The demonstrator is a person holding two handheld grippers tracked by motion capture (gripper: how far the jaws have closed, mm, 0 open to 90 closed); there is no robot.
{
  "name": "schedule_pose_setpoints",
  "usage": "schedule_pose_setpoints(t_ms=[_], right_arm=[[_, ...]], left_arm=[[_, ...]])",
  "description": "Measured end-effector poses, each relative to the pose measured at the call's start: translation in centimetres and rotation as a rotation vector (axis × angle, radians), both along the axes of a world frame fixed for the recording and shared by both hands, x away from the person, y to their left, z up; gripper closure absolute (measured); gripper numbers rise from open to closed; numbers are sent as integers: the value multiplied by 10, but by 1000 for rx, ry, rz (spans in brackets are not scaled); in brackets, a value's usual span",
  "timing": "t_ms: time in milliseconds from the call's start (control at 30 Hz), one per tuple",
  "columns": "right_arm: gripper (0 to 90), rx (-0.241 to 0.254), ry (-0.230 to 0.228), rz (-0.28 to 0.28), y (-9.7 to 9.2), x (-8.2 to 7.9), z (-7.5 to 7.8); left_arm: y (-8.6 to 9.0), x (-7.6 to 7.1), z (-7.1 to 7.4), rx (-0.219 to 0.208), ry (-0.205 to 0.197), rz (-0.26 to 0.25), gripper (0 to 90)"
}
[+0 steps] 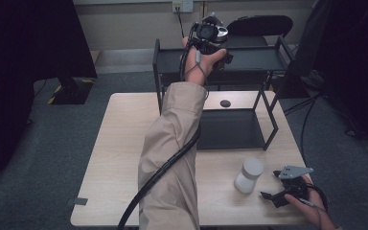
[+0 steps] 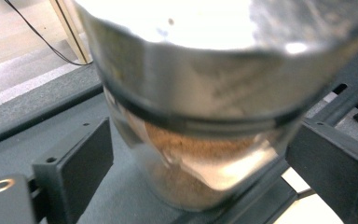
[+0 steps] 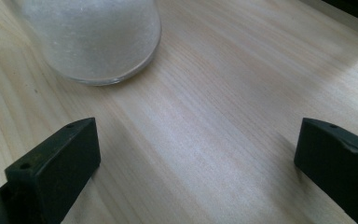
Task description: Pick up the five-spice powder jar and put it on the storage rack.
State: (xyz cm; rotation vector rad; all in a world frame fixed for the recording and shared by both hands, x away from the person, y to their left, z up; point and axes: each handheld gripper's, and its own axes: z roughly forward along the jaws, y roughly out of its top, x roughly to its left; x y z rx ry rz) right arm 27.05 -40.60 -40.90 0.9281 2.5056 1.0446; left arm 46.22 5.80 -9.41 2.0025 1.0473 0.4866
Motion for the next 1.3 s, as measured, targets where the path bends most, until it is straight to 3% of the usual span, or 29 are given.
schedule_pose_setpoints(t_ms=[300,833,1300], right_arm=[[0,-1,-2,1,0,0,0],[0,1,-1,-1,0,0,0],[0,2,-2,-1,0,0,0]], left_arm=[[8,-17,-1,-23,-20,2,10],[23,-44,-13,-53,-44,-34,19],[32,-56,-35,-82,-43,-70,20]])
